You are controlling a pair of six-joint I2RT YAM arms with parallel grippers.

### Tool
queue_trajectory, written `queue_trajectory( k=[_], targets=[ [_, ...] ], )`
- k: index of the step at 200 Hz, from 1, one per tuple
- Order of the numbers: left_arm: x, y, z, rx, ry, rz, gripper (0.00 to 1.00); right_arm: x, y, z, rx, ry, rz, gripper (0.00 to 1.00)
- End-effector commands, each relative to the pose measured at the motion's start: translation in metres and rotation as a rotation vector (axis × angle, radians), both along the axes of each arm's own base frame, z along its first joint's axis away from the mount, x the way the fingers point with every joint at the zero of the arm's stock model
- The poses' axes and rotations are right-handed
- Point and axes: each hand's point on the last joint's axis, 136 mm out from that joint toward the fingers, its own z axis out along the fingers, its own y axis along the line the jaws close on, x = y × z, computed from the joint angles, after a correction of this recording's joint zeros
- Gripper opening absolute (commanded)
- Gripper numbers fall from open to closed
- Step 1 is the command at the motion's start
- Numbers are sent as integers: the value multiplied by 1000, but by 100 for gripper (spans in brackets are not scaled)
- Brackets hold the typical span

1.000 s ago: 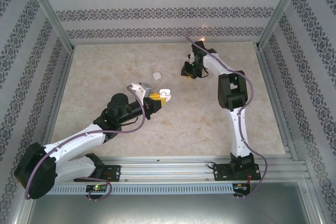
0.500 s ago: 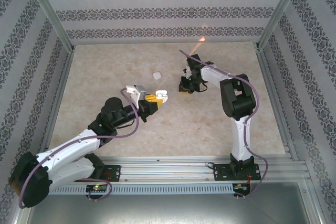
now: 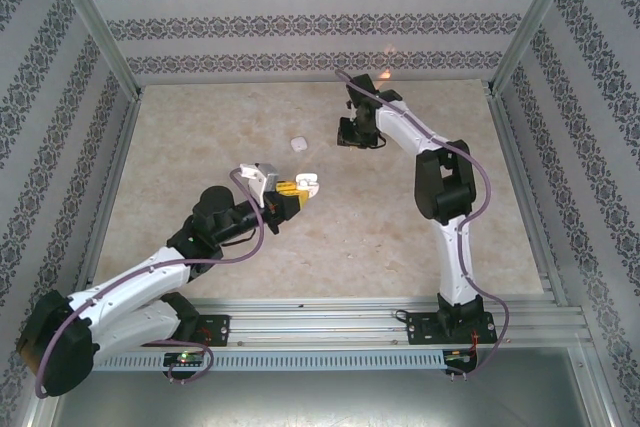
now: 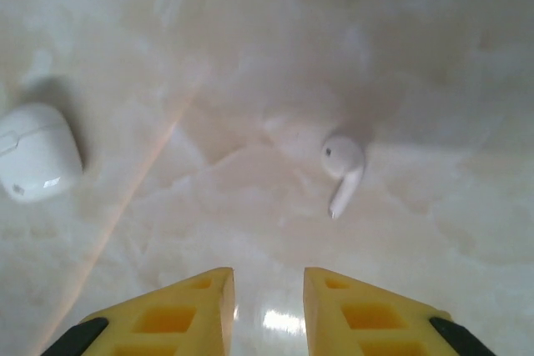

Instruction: Insert the wireless bluetooth earbuds into the charging case

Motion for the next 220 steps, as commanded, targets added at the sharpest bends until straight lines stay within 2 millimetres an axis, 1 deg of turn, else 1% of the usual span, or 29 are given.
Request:
queue_trajectory(
  k=[1, 49, 69, 87, 113, 148, 159, 183, 202, 220],
  targets=[
    [5, 2, -3, 2, 8, 16, 0, 1, -17, -18, -83, 68, -34, 29],
    [9, -3, -7, 13, 17, 3, 0, 23, -24, -19, -128, 57, -56, 31],
    [10, -4, -9, 12, 23, 1, 0, 26, -24, -22, -128, 55, -58, 32],
    [10, -5, -10, 11, 24, -1, 0, 27, -24, -28, -124, 68, -59, 32],
    [9, -5, -10, 10, 25, -3, 0, 24, -21, -39, -121, 90, -46, 32],
    [8, -4, -9, 6, 26, -2, 0, 20, -22, -52, -143, 114, -24, 32],
    [7, -3, -10, 6, 27, -2, 0, 18, -22, -56, -145, 124, -16, 30],
    [5, -3, -6, -1, 25, -7, 0, 14, -21, -61, -155, 142, 10, 22],
    [3, -1, -3, -2, 22, -8, 0, 7, -18, -60, -168, 153, 45, 17],
    [0, 2, -1, -7, 21, -2, 0, -3, -15, -56, -186, 162, 84, 15]
  ],
)
